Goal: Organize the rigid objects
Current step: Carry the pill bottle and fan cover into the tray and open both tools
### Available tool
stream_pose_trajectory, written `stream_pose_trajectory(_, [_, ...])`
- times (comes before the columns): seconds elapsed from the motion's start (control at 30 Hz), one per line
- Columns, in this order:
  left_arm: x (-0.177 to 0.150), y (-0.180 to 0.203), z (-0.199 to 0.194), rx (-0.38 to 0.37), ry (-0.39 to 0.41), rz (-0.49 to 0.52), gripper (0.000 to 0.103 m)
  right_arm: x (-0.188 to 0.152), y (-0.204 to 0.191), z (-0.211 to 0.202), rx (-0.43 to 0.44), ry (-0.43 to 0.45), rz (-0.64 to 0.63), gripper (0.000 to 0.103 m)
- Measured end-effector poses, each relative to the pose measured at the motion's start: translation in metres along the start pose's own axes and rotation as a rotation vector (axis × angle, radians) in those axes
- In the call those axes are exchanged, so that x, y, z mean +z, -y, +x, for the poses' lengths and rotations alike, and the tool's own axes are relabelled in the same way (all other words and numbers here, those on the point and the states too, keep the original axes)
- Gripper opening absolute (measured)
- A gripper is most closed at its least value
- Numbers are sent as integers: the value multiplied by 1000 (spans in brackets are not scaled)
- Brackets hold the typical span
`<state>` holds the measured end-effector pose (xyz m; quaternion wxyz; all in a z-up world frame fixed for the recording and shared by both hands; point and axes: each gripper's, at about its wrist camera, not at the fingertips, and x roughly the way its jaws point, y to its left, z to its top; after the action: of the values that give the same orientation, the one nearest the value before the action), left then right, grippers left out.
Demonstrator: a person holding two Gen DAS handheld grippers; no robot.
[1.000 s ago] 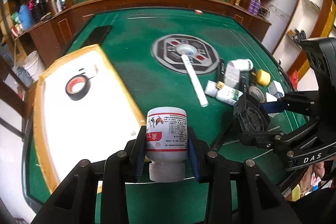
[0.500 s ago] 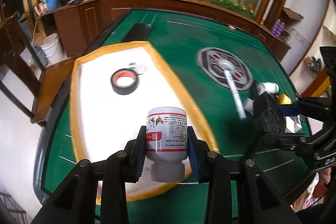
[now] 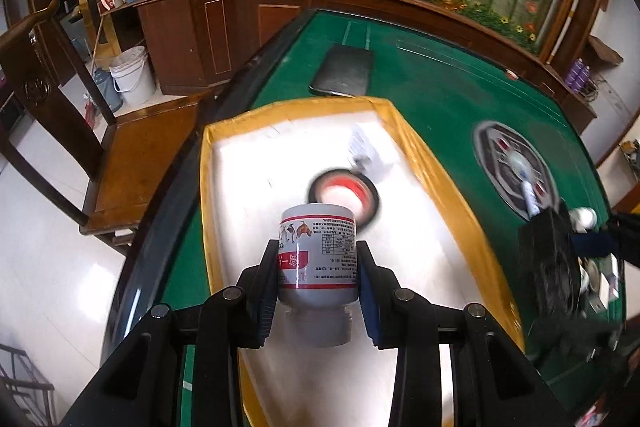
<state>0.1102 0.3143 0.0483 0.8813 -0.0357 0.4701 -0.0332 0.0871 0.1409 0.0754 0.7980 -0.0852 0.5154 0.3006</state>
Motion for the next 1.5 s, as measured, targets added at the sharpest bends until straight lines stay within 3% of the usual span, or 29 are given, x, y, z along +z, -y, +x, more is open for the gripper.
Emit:
stream_pose_trajectory(0.27, [29,-19,42,28,-44,-60,38,29,-17,50,-26,-57,-75,71])
stream_pose_trajectory(0.47, [41,-19,61,60,-65,-39,38,36,-27,74,-38,-95,-116,71])
stream_pose_trajectory(0.97, [40,-26,76,74,-88,-78,38,37,-19,102,-58,-126,-40,71])
stream_pose_trajectory(1.07, [41,-27,74,68,-91,-92,42,39,-18,102,-73,-121,-44,71])
stream_pose_trajectory(1.2, [43,-32,66,43,-73,-113,62,44,-17,104,-72,-117,-51,71])
stream_pose_trajectory(1.5, [46,-28,38,1,-20,-117,64,49,-20,88,-43,-80,-43,74])
